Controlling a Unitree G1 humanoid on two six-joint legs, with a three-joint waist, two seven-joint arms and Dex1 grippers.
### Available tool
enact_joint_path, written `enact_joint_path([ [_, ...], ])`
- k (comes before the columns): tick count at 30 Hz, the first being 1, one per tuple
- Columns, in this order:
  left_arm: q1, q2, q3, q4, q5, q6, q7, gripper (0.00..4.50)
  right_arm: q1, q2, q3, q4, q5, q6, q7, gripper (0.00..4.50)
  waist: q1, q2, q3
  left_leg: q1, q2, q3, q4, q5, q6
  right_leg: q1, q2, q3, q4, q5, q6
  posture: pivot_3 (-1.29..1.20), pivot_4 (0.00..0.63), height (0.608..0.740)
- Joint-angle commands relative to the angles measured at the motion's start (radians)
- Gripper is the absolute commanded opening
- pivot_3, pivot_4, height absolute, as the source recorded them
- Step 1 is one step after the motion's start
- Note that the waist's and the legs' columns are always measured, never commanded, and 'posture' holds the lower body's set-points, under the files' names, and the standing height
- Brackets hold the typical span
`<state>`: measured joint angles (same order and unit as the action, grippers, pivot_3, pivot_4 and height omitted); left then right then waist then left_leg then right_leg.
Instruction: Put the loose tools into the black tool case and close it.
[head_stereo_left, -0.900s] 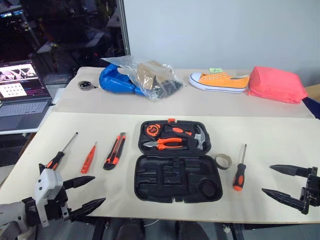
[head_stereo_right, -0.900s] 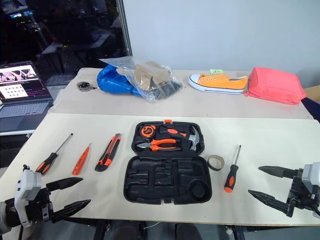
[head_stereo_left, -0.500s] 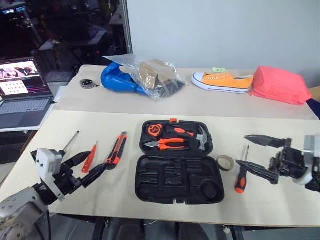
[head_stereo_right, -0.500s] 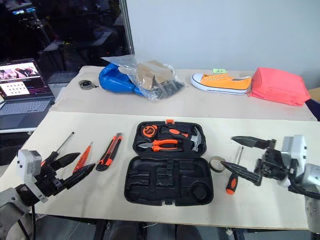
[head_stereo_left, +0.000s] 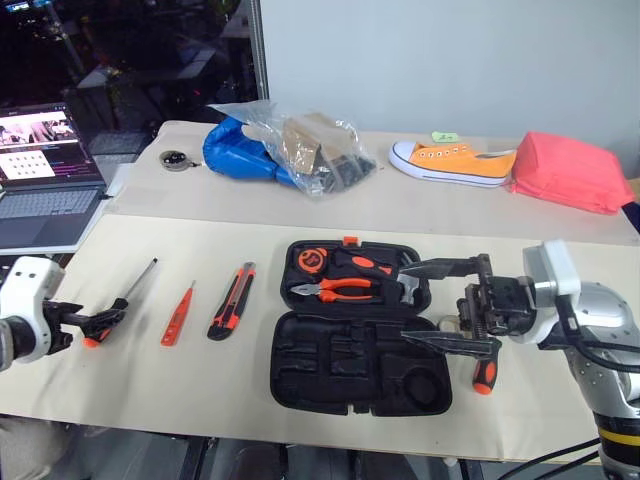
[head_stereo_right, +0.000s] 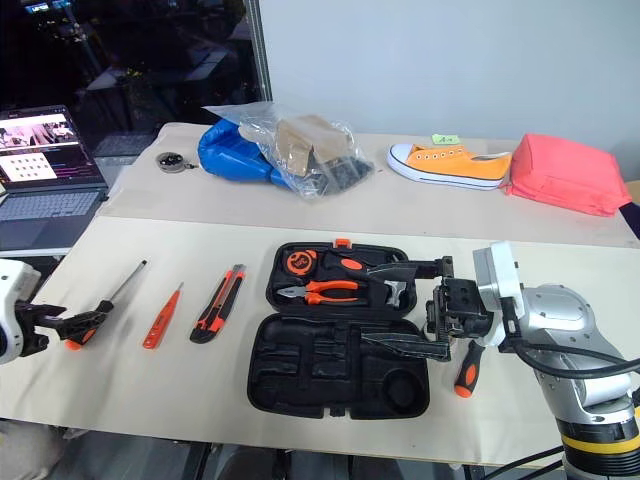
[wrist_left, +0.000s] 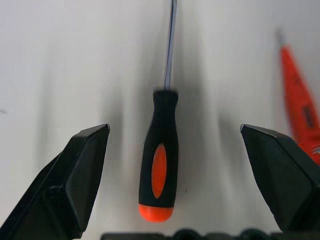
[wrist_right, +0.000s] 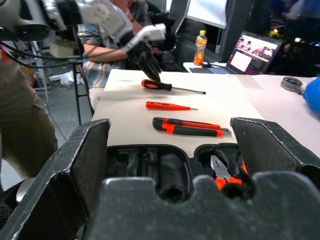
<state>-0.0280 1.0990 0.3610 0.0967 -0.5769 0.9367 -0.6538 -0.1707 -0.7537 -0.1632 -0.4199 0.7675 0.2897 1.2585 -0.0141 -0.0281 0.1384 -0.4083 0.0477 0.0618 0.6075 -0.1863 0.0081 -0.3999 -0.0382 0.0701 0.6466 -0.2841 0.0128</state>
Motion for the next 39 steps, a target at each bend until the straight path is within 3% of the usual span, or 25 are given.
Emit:
enact_joint_path([
  [1, -0.059, 0.019, -0.085, 0.098, 0.075, -0.051, -0.065, 3.79, 0.014, -0.007, -0.03, -0.029, 0.002, -0.026, 0.006, 4.5, 0.0, 0.0, 0.0, -0.001, 0.0, 0.0, 0.0, 0.0, 0.0, -0.001, 0.0, 0.0, 0.001, 0.0, 0.0, 0.0, 0.15, 0.74],
  [4, -0.093, -0.001, -0.125, 0.15, 0.112, -0.096, -0.105, 2.9, 0.038, -0.012, -0.049, -0.036, 0.0, -0.03, 0.002, 4.5, 0.002, 0.001, -0.001, -0.001, 0.0, 0.0, 0.0, 0.0, 0.0, -0.002, 0.0, -0.001, 0.001, 0.0, 0.0, 0.0, 0.15, 0.74],
  [5, -0.098, -0.004, -0.129, 0.158, 0.12, -0.105, -0.115, 2.34, 0.042, -0.012, -0.052, -0.039, 0.0, -0.031, 0.0, 4.5, 0.002, 0.002, -0.001, -0.001, 0.0, 0.001, 0.001, 0.0, 0.0, -0.002, 0.0, -0.001, 0.002, 0.0, 0.0, 0.0, 0.15, 0.74],
  [8, -0.077, -0.021, -0.022, 0.082, 0.055, -0.189, -0.215, 1.24, 0.087, -0.009, -0.082, -0.042, 0.001, -0.035, -0.011, 4.5, 0.002, 0.002, -0.001, 0.0, 0.0, 0.001, 0.002, 0.0, 0.0, -0.001, -0.001, -0.001, 0.003, 0.0, 0.0, 0.0, 0.15, 0.74],
  [10, -0.032, -0.01, 0.067, -0.058, -0.022, -0.215, -0.326, 1.24, 0.123, -0.008, -0.111, -0.037, -0.005, -0.047, -0.014, 4.5, 0.002, -0.001, -0.001, 0.0, 0.0, 0.001, 0.003, 0.0, 0.0, 0.0, -0.001, -0.001, 0.003, 0.0, 0.0, 0.0, 0.15, 0.74],
  [13, -0.016, 0.085, 0.048, -0.305, -0.094, -0.162, -0.464, 1.24, 0.227, -0.012, -0.206, -0.04, -0.011, -0.068, -0.013, 4.5, 0.012, -0.003, -0.001, -0.002, 0.0, 0.0, 0.003, 0.0, 0.0, 0.0, -0.003, -0.004, 0.001, 0.0, 0.0, 0.0, 0.15, 0.74],
  [15, -0.149, 0.106, -0.073, -0.394, -0.138, -0.098, -0.477, 1.24, 0.291, -0.018, -0.265, -0.042, -0.023, -0.08, -0.011, 4.5, 0.022, -0.001, -0.002, -0.003, 0.0, 0.0, 0.003, 0.0, 0.0, 0.001, -0.004, -0.005, 0.001, 0.0, 0.001, 0.0, 0.15, 0.74],
  [17, -0.328, 0.063, -0.27, -0.451, -0.086, -0.107, -0.503, 1.24, 0.353, -0.024, -0.347, -0.031, -0.022, -0.084, -0.008, 4.5, 0.027, 0.006, -0.003, 0.001, -0.002, 0.002, 0.004, 0.0, 0.0, 0.006, -0.005, -0.004, 0.001, -0.001, 0.003, 0.0, 0.15, 0.74],
  [22, -0.663, -0.15, -0.654, -0.414, 0.075, -0.077, -0.517, 1.24, 0.477, -0.064, -0.491, 0.065, -0.076, -0.145, 0.078, 4.5, 0.023, 0.008, -0.003, 0.004, -0.007, 0.006, 0.009, 0.0, 0.001, 0.013, 0.0, -0.002, 0.001, -0.003, 0.007, 0.0, 0.15, 0.74],
  [25, -0.755, -0.211, -0.808, -0.385, 0.158, -0.056, -0.55, 1.24, 0.484, -0.096, -0.526, 0.144, -0.099, -0.195, 0.127, 4.5, 0.005, 0.007, -0.002, 0.001, -0.004, 0.004, 0.017, -0.001, 0.003, 0.013, 0.007, 0.0, 0.001, -0.003, 0.011, 0.0, 0.15, 0.74],
  [31, -0.832, -0.302, -0.938, -0.361, 0.216, 0.046, -0.533, 1.24, 0.407, -0.162, -0.486, 0.198, -0.107, -0.2, 0.165, 4.5, -0.019, 0.009, -0.001, 0.002, 0.0, -0.002, 0.019, -0.003, 0.006, 0.013, 0.013, 0.003, 0.002, -0.003, 0.01, 0.0, 0.15, 0.74],
  [39, -0.858, -0.372, -1.006, -0.291, 0.294, 0.042, -0.514, 1.24, 0.366, -0.189, -0.449, 0.166, -0.088, -0.157, 0.173, 4.5, -0.001, 0.01, -0.002, 0.002, -0.001, -0.003, 0.02, -0.003, 0.006, 0.013, 0.014, 0.003, 0.002, -0.003, 0.01, 0.0, 0.15, 0.74],
])
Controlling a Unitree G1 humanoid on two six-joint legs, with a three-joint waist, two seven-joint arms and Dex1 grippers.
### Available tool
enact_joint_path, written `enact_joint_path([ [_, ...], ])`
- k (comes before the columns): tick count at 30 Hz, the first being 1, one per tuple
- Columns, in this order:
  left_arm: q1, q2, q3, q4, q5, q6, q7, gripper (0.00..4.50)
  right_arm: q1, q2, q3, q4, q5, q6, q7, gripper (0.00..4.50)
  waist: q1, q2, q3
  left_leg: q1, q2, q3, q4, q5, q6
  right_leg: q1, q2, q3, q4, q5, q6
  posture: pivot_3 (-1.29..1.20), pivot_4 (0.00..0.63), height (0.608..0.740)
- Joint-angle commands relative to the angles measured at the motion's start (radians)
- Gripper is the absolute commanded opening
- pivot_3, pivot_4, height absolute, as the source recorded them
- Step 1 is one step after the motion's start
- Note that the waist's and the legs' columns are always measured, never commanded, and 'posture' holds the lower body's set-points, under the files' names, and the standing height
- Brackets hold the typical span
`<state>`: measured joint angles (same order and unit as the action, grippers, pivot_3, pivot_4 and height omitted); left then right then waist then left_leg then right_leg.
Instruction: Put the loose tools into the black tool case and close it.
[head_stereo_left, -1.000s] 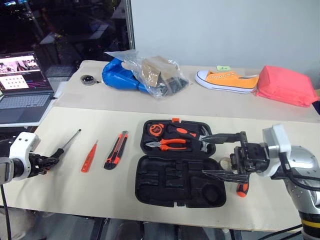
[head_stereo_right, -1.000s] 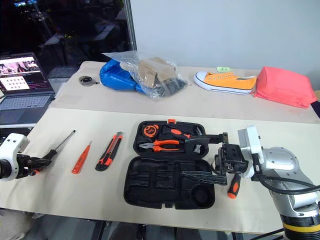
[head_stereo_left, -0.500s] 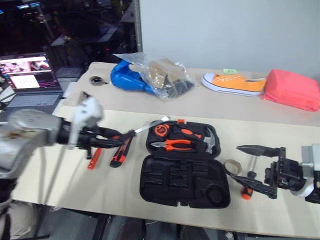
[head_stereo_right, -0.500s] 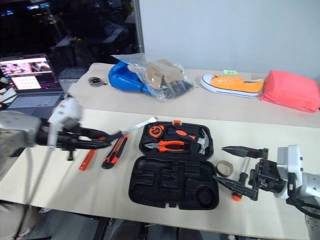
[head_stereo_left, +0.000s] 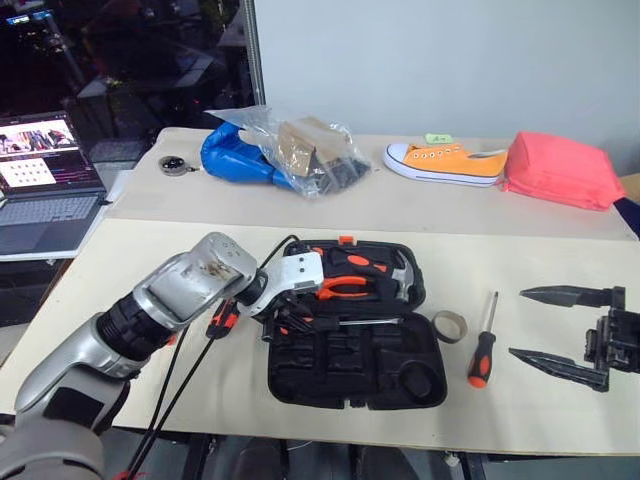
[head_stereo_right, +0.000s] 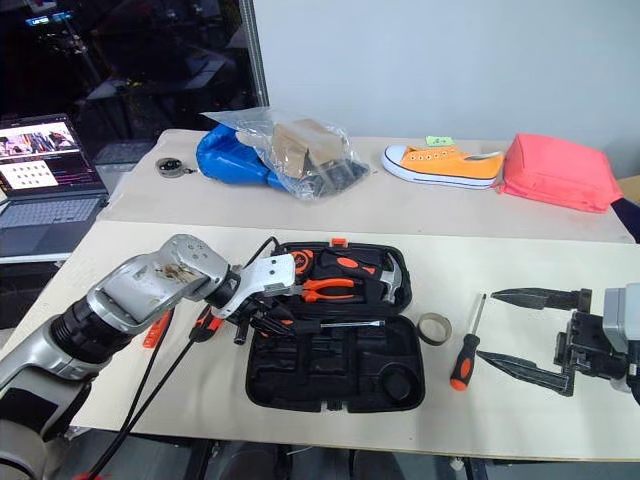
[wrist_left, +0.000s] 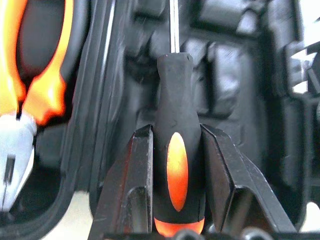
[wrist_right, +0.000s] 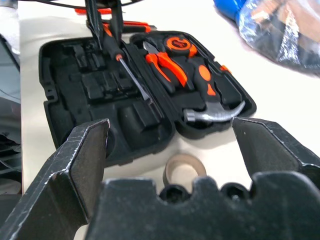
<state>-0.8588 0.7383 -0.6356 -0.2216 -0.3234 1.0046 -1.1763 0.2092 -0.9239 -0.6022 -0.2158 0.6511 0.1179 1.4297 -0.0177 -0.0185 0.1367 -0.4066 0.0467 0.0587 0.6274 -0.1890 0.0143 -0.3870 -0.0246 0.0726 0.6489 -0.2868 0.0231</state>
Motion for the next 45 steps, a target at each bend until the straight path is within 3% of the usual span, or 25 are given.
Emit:
enact_joint_path([
  [1, -0.029, -0.019, -0.012, 0.041, 0.05, -0.033, 0.008, 1.24, -0.016, -0.02, -0.008, -0.043, 0.03, 0.017, 0.002, 4.5, 0.005, 0.0, 0.0, 0.0, 0.0, 0.0, 0.0, 0.0, 0.0, 0.0, 0.0, 0.0, 0.0, 0.0, 0.0, 0.0, 0.15, 0.74],
  [13, -0.031, -0.029, -0.067, 0.163, 0.178, -0.221, -0.07, 1.24, -0.123, -0.053, 0.06, -0.077, 0.051, 0.05, 0.015, 4.5, 0.005, 0.0, 0.0, 0.0, 0.0, 0.0, 0.0, 0.0, 0.0, 0.0, 0.0, 0.0, 0.0, 0.001, -0.001, 0.0, 0.15, 0.74],
  [19, -0.017, -0.015, 0.059, 0.096, 0.132, -0.219, -0.079, 3.1, -0.139, -0.048, 0.082, -0.072, 0.048, 0.053, 0.014, 4.5, 0.007, 0.0, 0.0, -0.001, 0.0, 0.0, 0.001, 0.0, 0.0, 0.0, 0.0, -0.001, 0.0, 0.001, -0.002, 0.0, 0.15, 0.74],
  [24, 0.088, -0.006, 0.222, -0.037, 0.028, -0.15, -0.03, 3.1, -0.133, -0.041, 0.082, -0.077, 0.052, 0.055, 0.006, 4.5, 0.003, 0.002, -0.001, -0.001, 0.001, -0.001, 0.001, 0.0, 0.001, 0.0, 0.0, 0.0, 0.0, 0.003, -0.004, 0.0, 0.15, 0.74],
  [25, 0.13, -0.014, 0.247, -0.047, 0.025, -0.183, -0.009, 2.54, -0.132, -0.039, 0.082, -0.079, 0.054, 0.058, 0.002, 4.5, 0.004, 0.003, -0.002, -0.001, 0.001, -0.002, 0.001, -0.001, 0.001, 0.0, 0.0, 0.001, 0.0, 0.003, -0.005, 0.0, 0.15, 0.74],
  [27, 0.219, -0.052, 0.292, -0.062, 0.019, -0.237, 0.049, 2.01, -0.128, -0.036, 0.08, -0.086, 0.061, 0.067, -0.006, 4.5, 0.004, 0.003, -0.002, 0.0, 0.001, -0.003, 0.001, -0.001, 0.001, 0.0, -0.001, 0.0, 0.0, 0.003, -0.006, 0.0, 0.15, 0.74],
  [32, 0.376, -0.168, 0.313, -0.02, 0.088, -0.382, 0.21, 0.09, -0.111, -0.036, 0.07, -0.103, 0.068, 0.082, -0.018, 4.5, 0.009, 0.003, -0.002, 0.0, 0.001, -0.004, 0.002, -0.001, 0.001, 0.001, -0.001, 0.0, 0.001, 0.004, -0.006, 0.0, 0.15, 0.74],
  [38, 0.455, -0.226, 0.279, 0.043, 0.169, -0.487, 0.313, 0.02, -0.083, -0.044, 0.038, -0.133, 0.084, 0.117, -0.026, 4.5, 0.012, 0.003, -0.002, 0.001, 0.001, -0.004, 0.003, -0.001, 0.001, 0.002, -0.001, 0.0, 0.001, 0.005, -0.006, 0.0, 0.15, 0.74],
  [45, 0.493, -0.207, 0.181, 0.101, 0.236, -0.514, 0.278, 0.02, -0.063, -0.054, 0.015, -0.155, 0.094, 0.151, -0.025, 4.5, 0.005, 0.005, -0.006, 0.002, 0.001, -0.003, 0.003, -0.001, 0.001, 0.003, -0.001, 0.001, 0.001, 0.005, -0.006, 0.0, 0.15, 0.74],
])
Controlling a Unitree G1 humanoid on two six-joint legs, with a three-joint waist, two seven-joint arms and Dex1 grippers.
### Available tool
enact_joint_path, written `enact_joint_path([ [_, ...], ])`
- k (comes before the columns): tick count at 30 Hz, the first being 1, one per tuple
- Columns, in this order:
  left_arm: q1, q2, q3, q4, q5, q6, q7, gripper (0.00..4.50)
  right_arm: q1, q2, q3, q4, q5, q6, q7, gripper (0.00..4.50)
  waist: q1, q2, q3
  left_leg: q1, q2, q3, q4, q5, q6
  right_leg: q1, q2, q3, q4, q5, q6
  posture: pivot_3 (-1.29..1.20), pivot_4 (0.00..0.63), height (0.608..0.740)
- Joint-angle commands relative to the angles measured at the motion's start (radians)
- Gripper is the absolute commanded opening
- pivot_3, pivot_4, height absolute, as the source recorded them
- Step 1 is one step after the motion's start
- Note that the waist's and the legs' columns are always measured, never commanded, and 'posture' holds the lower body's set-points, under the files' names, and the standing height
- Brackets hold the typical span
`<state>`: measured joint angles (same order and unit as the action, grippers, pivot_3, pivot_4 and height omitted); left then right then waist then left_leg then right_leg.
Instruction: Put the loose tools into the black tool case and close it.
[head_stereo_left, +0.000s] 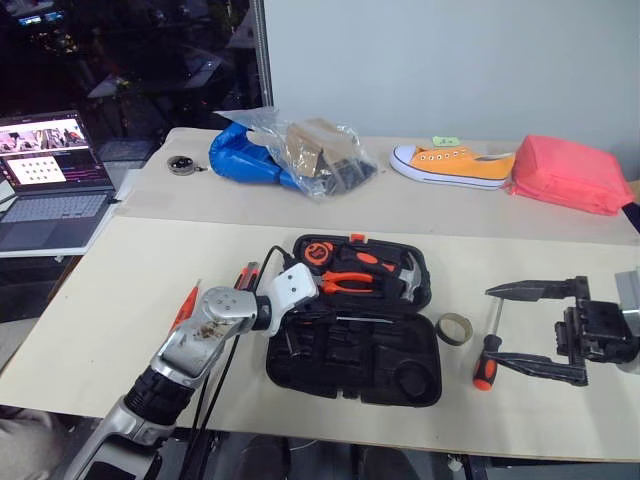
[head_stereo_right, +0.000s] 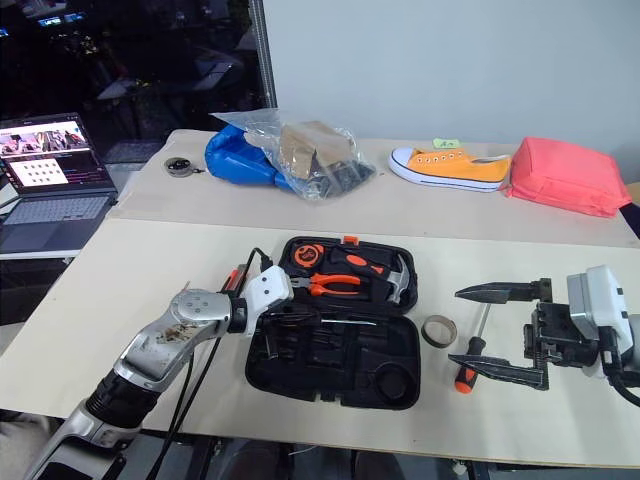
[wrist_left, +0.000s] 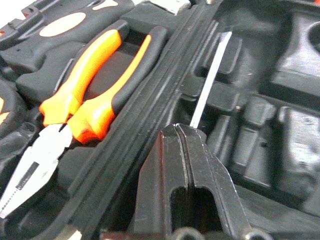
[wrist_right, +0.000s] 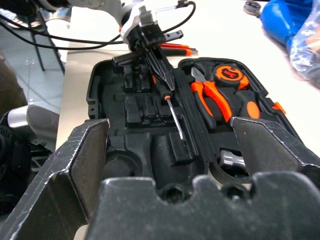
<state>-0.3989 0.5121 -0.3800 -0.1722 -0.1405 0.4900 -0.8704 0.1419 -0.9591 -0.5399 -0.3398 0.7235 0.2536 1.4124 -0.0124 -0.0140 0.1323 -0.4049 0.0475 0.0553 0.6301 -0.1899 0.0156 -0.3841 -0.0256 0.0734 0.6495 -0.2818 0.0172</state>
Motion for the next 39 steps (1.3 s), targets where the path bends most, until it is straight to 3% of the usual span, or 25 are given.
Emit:
enact_joint_path([
  [1, 0.033, 0.019, -0.083, 0.056, 0.061, -0.006, -0.03, 0.02, 0.006, -0.018, -0.049, -0.035, 0.022, 0.019, -0.009, 4.5, 0.0, 0.001, -0.003, 0.0, 0.0, 0.0, 0.0, 0.0, 0.0, 0.0, 0.0, 0.0, 0.0, 0.0, 0.0, 0.0, 0.15, 0.74],
  [6, 0.037, -0.012, -0.04, 0.065, 0.051, -0.066, -0.014, 0.02, 0.025, 0.009, -0.052, -0.054, -0.008, 0.044, -0.094, 4.5, 0.0, 0.004, -0.006, 0.003, 0.0, 0.001, 0.0, 0.0, 0.0, 0.003, 0.0, -0.001, 0.0, -0.001, 0.001, 0.0, 0.15, 0.74],
  [9, 0.042, -0.079, 0.128, -0.036, -0.127, -0.049, -0.01, 0.02, 0.069, 0.05, -0.086, -0.078, -0.046, 0.08, -0.227, 4.5, 0.001, 0.004, -0.006, 0.006, 0.0, 0.001, 0.0, 0.0, 0.0, 0.007, -0.001, -0.001, -0.001, -0.003, 0.005, 0.0, 0.15, 0.74],
  [12, 0.034, -0.034, 0.215, -0.137, -0.264, 0.023, -0.091, 0.02, 0.148, 0.093, -0.128, -0.148, -0.087, 0.155, -0.366, 4.5, 0.004, 0.006, -0.007, 0.001, 0.001, 0.0, 0.001, 0.0, 0.0, 0.003, -0.002, -0.001, 0.0, -0.003, 0.006, 0.0, 0.15, 0.74],
  [15, 0.013, 0.018, 0.294, -0.217, -0.419, 0.135, -0.142, 0.8, 0.255, 0.128, -0.176, -0.253, -0.118, 0.273, -0.501, 4.5, 0.003, 0.008, -0.008, -0.002, 0.0, 0.0, 0.0, 0.0, 0.0, -0.001, -0.001, -0.001, 0.0, -0.002, 0.003, 0.0, 0.15, 0.74],
  [18, -0.028, 0.09, 0.344, -0.26, -0.532, 0.21, -0.206, 1.83, 0.337, 0.103, -0.217, -0.397, -0.149, 0.557, -0.679, 4.5, 0.002, 0.009, -0.008, -0.003, 0.0, 0.0, -0.001, 0.0, 0.0, -0.002, -0.002, -0.001, -0.001, -0.003, 0.005, 0.0, 0.15, 0.74],
  [21, -0.088, 0.164, 0.344, -0.265, -0.586, 0.255, -0.279, 2.87, 0.266, 0.112, -0.231, -0.454, 0.044, 0.882, -0.814, 4.5, -0.006, 0.005, -0.006, -0.002, 0.001, 0.001, -0.001, 0.0, -0.001, -0.002, -0.002, 0.0, -0.001, -0.004, 0.007, 0.0, 0.15, 0.74],
  [23, -0.13, 0.197, 0.312, -0.257, -0.589, 0.272, -0.312, 3.77, 0.18, 0.142, -0.188, -0.464, 0.082, 1.049, -0.901, 4.5, -0.009, 0.002, -0.005, -0.001, 0.0, 0.0, -0.001, 0.0, -0.001, -0.001, -0.001, 0.001, -0.001, -0.003, 0.007, 0.0, 0.15, 0.74],
  [24, -0.148, 0.208, 0.292, -0.258, -0.586, 0.274, -0.331, 4.01, 0.122, 0.167, -0.171, -0.448, 0.09, 1.138, -0.944, 4.5, -0.009, 0.0, -0.004, 0.0, 0.0, 0.0, -0.001, 0.001, -0.001, 0.0, 0.0, 0.001, -0.001, -0.002, 0.006, 0.0, 0.15, 0.74],
  [27, -0.203, 0.225, 0.252, -0.262, -0.583, 0.285, -0.363, 4.01, -0.029, 0.226, -0.127, -0.408, 0.073, 1.32, -1.035, 4.5, -0.008, 0.0, -0.003, 0.001, 0.0, 0.0, -0.001, 0.001, -0.001, -0.001, 0.0, 0.002, -0.002, -0.001, 0.005, 0.0, 0.15, 0.74],
  [32, -0.272, 0.24, 0.237, -0.276, -0.585, 0.303, -0.368, 4.01, -0.11, 0.22, 0.012, -0.317, 0.025, 1.361, -1.178, 4.5, -0.005, 0.002, -0.005, -0.002, 0.0, 0.0, -0.002, 0.001, 0.0, -0.004, 0.002, 0.002, -0.002, -0.003, 0.005, 0.0, 0.15, 0.74],
  [33, -0.279, 0.24, 0.24, -0.288, -0.595, 0.311, -0.361, 4.05, -0.117, 0.206, 0.043, -0.305, 0.015, 1.361, -1.194, 3.99, -0.004, 0.002, -0.005, -0.003, 0.0, 0.001, -0.002, 0.0, 0.0, -0.004, 0.002, 0.001, -0.002, -0.004, 0.005, 0.0, 0.15, 0.74],
  [36, -0.276, 0.237, 0.242, -0.307, -0.598, 0.309, -0.349, 4.05, -0.135, 0.171, 0.107, -0.295, 0.001, 1.361, -1.21, 3.17, -0.004, 0.002, -0.005, -0.006, -0.002, 0.0, -0.003, -0.001, 0.003, -0.005, 0.001, 0.002, -0.003, -0.004, 0.004, 0.0, 0.15, 0.74],
  [39, -0.268, 0.219, 0.26, -0.329, -0.622, 0.333, -0.306, 4.05, -0.133, 0.142, 0.133, -0.297, -0.017, 1.361, -1.217, 2.06, -0.001, 0.002, -0.004, -0.01, -0.003, -0.001, -0.002, -0.002, 0.003, -0.005, 0.001, 0.003, -0.004, -0.004, 0.004, 0.0, 0.15, 0.74],
])
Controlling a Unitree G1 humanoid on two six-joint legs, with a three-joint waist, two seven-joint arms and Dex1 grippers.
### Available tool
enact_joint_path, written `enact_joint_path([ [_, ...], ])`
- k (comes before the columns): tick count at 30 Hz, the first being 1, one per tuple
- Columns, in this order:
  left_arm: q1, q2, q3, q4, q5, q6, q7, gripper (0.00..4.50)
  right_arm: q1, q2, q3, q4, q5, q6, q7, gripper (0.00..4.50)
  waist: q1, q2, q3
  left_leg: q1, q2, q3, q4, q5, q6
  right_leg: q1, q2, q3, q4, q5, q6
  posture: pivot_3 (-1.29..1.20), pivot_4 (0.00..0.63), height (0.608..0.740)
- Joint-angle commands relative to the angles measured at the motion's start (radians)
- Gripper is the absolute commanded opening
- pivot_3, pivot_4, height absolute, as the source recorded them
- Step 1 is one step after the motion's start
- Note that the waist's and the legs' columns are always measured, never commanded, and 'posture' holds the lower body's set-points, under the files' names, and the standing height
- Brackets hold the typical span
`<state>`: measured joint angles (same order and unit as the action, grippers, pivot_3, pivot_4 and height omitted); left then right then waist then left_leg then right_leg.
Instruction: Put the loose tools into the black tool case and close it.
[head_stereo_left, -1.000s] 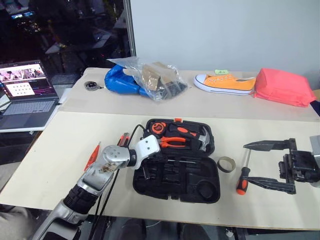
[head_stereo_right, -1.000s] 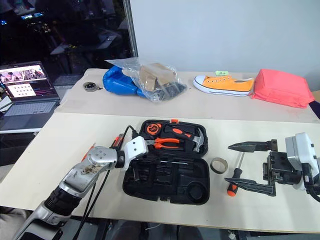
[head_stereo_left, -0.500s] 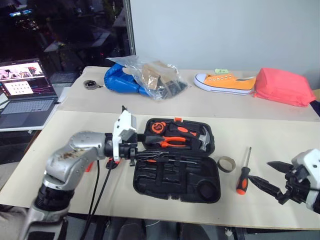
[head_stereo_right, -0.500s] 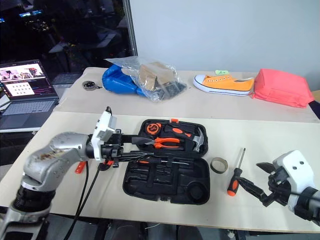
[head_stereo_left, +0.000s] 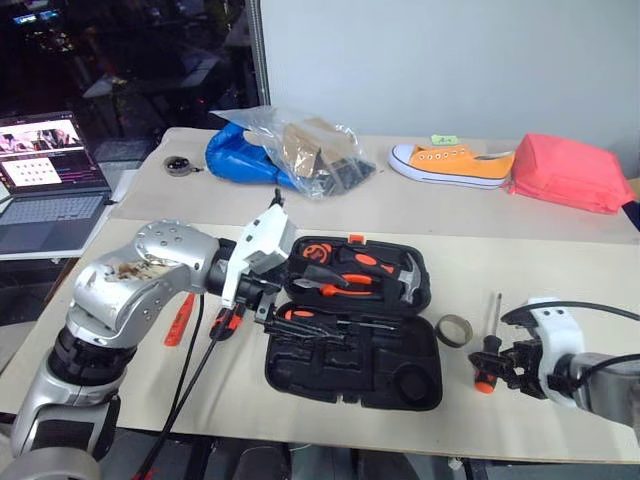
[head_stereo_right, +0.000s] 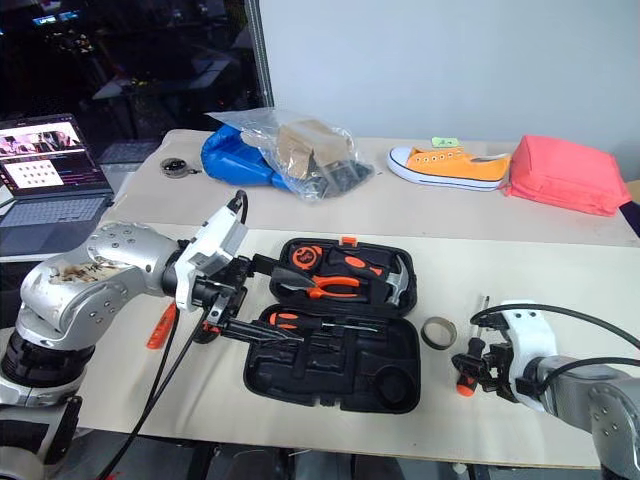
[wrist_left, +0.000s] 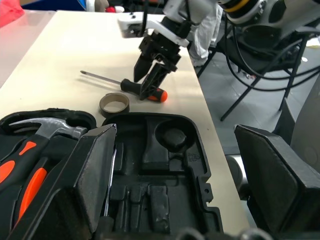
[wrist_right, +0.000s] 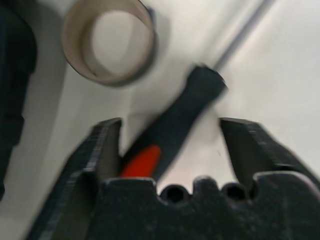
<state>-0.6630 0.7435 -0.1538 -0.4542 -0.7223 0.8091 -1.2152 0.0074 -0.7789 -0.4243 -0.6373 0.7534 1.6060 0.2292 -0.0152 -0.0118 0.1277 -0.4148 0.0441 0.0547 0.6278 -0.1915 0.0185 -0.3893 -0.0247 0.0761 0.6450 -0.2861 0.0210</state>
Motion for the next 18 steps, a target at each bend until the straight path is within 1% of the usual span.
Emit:
enact_joint_path([
  [1, -0.001, -0.014, 0.04, -0.055, -0.05, 0.019, 0.049, 4.05, 0.002, -0.05, 0.013, -0.001, -0.05, 0.008, -0.031, 1.72, 0.004, 0.0, 0.0, 0.0, 0.0, 0.0, 0.0, 0.0, 0.0, 0.0, 0.0, 0.0, -0.001, 0.0, 0.001, 0.0, 0.15, 0.74],
  [2, 0.01, -0.015, 0.048, -0.061, -0.052, 0.009, 0.055, 4.05, 0.002, -0.068, 0.002, -0.003, -0.06, 0.008, -0.025, 1.29, 0.005, 0.0, 0.0, -0.001, -0.001, -0.001, 0.0, 0.0, 0.0, 0.0, -0.001, 0.0, 0.0, -0.001, 0.002, 0.0, 0.15, 0.74],
  [4, 0.037, -0.028, 0.064, -0.063, -0.053, -0.014, 0.078, 4.05, 0.015, -0.109, -0.029, -0.008, -0.091, -0.012, -0.011, 0.91, 0.004, 0.0, 0.0, -0.001, -0.001, -0.001, 0.001, 0.0, 0.0, 0.0, -0.002, 0.0, 0.0, -0.002, 0.004, 0.0, 0.15, 0.74],
  [5, 0.045, -0.034, 0.07, -0.062, -0.054, -0.018, 0.089, 4.05, 0.022, -0.124, -0.04, -0.01, -0.106, -0.027, -0.005, 0.92, 0.004, 0.0, 0.0, -0.001, -0.001, -0.001, 0.001, 0.0, 0.0, 0.001, -0.002, 0.001, 0.0, -0.002, 0.005, 0.0, 0.15, 0.74],
  [7, 0.085, -0.062, 0.098, -0.066, -0.029, -0.059, 0.139, 4.05, 0.045, -0.187, -0.106, -0.023, -0.122, -0.068, 0.045, 0.92, 0.003, 0.0, 0.0, -0.001, -0.002, -0.001, 0.002, 0.0, 0.0, 0.001, -0.002, 0.001, 0.001, -0.004, 0.007, 0.0, 0.15, 0.74],
  [9, 0.143, -0.071, 0.14, -0.076, -0.034, -0.083, 0.163, 4.05, 0.045, -0.249, -0.161, -0.033, -0.126, -0.182, 0.137, 0.92, -0.002, 0.0, 0.0, 0.0, -0.002, -0.002, 0.002, 0.0, 0.0, 0.001, -0.001, 0.002, 0.001, -0.004, 0.007, 0.0, 0.15, 0.74],
  [11, 0.202, -0.048, 0.181, -0.08, -0.05, -0.088, 0.158, 4.05, 0.004, -0.278, -0.169, -0.04, -0.104, -0.291, 0.23, 0.92, -0.013, 0.0, 0.001, 0.002, 0.0, -0.003, 0.001, 0.0, 0.0, 0.001, 0.001, 0.006, 0.002, -0.004, 0.007, 0.0, 0.15, 0.74],
  [12, 0.237, -0.038, 0.204, -0.085, -0.049, -0.101, 0.156, 4.05, -0.032, -0.282, -0.146, -0.051, -0.08, -0.364, 0.293, 0.92, -0.023, -0.001, 0.001, 0.003, 0.0, -0.003, 0.001, 0.0, 0.0, 0.001, 0.001, 0.007, 0.002, -0.004, 0.007, 0.0, 0.15, 0.74],
  [14, 0.308, -0.015, 0.252, -0.108, -0.054, -0.107, 0.165, 4.05, -0.121, -0.289, -0.055, -0.061, -0.034, -0.446, 0.38, 0.92, -0.033, -0.003, 0.002, 0.006, 0.002, -0.003, 0.0, 0.0, 0.0, 0.002, 0.004, 0.008, 0.002, -0.003, 0.006, 0.0, 0.15, 0.74],
  [16, 0.405, -0.006, 0.326, -0.144, -0.101, -0.104, 0.171, 4.05, -0.212, -0.294, 0.103, -0.059, -0.046, -0.531, 0.46, 0.92, -0.04, -0.004, 0.003, 0.009, 0.004, -0.002, -0.001, 0.0, 0.0, 0.002, 0.006, 0.01, 0.003, -0.002, 0.004, 0.0, 0.15, 0.74],
  [18, 0.509, 0.034, 0.398, -0.169, -0.13, -0.103, 0.134, 4.05, -0.285, -0.313, 0.298, -0.043, -0.144, -0.674, 0.558, 0.92, -0.045, -0.006, 0.005, 0.01, 0.006, -0.002, -0.001, 0.0, 0.0, 0.002, 0.006, 0.011, 0.003, -0.002, 0.004, 0.0, 0.15, 0.74],
])
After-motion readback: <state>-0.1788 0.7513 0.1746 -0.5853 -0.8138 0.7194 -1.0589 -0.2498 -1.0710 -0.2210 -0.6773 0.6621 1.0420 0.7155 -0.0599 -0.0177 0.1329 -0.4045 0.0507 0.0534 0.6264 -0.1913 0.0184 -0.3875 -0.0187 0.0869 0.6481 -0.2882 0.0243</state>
